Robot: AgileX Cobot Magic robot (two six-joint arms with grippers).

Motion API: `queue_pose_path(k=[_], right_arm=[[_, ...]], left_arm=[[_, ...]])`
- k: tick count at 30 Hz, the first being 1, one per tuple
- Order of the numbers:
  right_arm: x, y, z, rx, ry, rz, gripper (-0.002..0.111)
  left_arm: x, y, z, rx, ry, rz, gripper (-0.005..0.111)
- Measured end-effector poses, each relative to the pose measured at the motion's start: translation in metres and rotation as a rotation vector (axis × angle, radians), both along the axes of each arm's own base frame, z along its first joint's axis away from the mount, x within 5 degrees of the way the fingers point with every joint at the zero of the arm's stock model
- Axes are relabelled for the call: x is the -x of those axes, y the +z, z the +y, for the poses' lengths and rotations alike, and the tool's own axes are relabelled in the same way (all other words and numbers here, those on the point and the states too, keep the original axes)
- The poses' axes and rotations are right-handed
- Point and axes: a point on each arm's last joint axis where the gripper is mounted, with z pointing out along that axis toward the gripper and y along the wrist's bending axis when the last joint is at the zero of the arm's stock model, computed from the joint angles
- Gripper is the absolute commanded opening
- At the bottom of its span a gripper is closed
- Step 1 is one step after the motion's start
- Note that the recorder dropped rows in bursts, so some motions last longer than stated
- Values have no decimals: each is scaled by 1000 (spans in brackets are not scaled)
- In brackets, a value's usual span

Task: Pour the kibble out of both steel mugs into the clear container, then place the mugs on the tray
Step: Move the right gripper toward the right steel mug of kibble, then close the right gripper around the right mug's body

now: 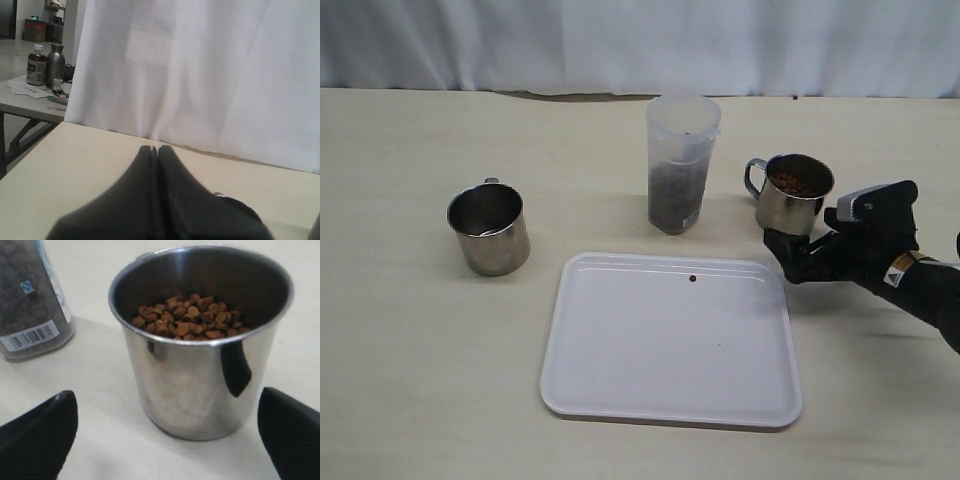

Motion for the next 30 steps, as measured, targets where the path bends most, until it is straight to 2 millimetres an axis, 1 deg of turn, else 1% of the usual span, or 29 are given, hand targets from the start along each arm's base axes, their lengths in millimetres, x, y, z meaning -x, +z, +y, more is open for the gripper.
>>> queue_pose_path(k=[5,10,15,18,22,23,30], right_arm=[[-1,3,1,-22,4,-34,78],[-1,4,1,-35,1,-33,78],[-4,4,1,33,24,-92,78],[-7,-3,2,43,39,-123,78],[-9,-26,2,37,44,-80,78],[-12,-28,3,20,40,-81,78],[-29,-26,7,7,86,-134,78]], left_arm=[[0,0,0,0,0,0,0],[0,0,0,0,0,0,0],[0,0,0,0,0,0,0],[0,0,0,0,0,0,0],[0,0,0,0,0,0,0],[0,0,0,0,0,0,0],[0,0,0,0,0,0,0]])
